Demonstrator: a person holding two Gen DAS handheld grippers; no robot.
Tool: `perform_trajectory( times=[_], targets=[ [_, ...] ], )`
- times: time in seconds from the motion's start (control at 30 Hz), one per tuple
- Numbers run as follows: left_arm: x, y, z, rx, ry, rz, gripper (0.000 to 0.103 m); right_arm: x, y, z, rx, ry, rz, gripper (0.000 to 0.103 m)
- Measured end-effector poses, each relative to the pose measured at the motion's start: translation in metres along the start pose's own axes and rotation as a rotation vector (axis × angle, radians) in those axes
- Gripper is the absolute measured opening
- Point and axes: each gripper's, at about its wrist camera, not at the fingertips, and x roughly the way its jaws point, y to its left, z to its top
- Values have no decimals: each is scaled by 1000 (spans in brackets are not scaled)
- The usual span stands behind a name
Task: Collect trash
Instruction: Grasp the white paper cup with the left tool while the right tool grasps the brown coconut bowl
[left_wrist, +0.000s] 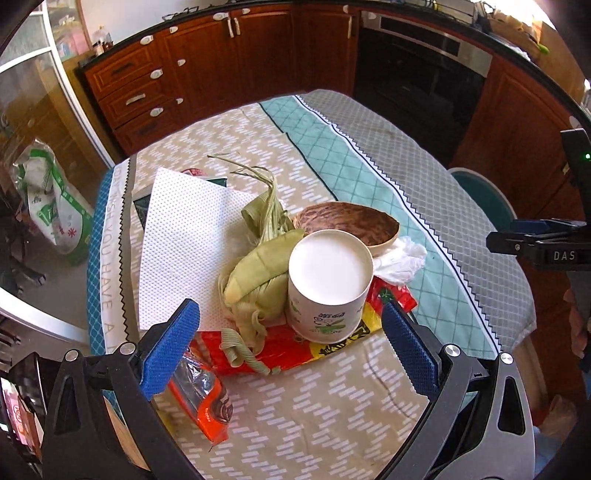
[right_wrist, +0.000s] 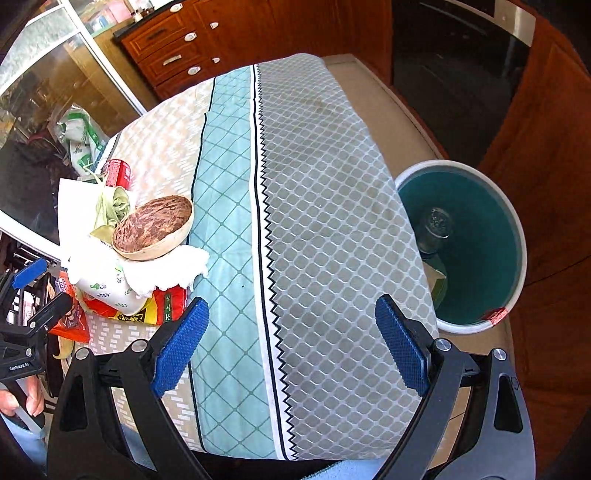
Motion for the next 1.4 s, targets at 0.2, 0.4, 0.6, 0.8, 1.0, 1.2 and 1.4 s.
perform_trajectory(
  times=[0.2, 0.4, 0.6, 0.8, 1.0, 1.2, 1.4],
  targets=[
    [15, -17, 8, 64, 14, -23, 98, 9, -8, -2, 27, 24, -6, 88],
    [31, -24, 13, 84, 60, -59, 56, 14, -17, 1, 54, 40, -17, 88],
    [16, -15, 13, 52, 18, -81, 54, 22, -5, 14, 40, 50, 2, 88],
    [-6, 11, 17, -41, -18, -151, 54, 32, 29, 41, 12, 54, 113, 88],
    [-20, 24, 22, -82, -48, -201, 54, 50, 62, 58, -31, 80, 161, 86],
    [-28, 42, 29, -141, -71, -248, 55, 77, 81, 66, -48, 150, 198, 65],
    [-32, 60, 33, -204, -82, -271, 55, 96, 98, 63, -87, 176, 211, 32]
  ],
)
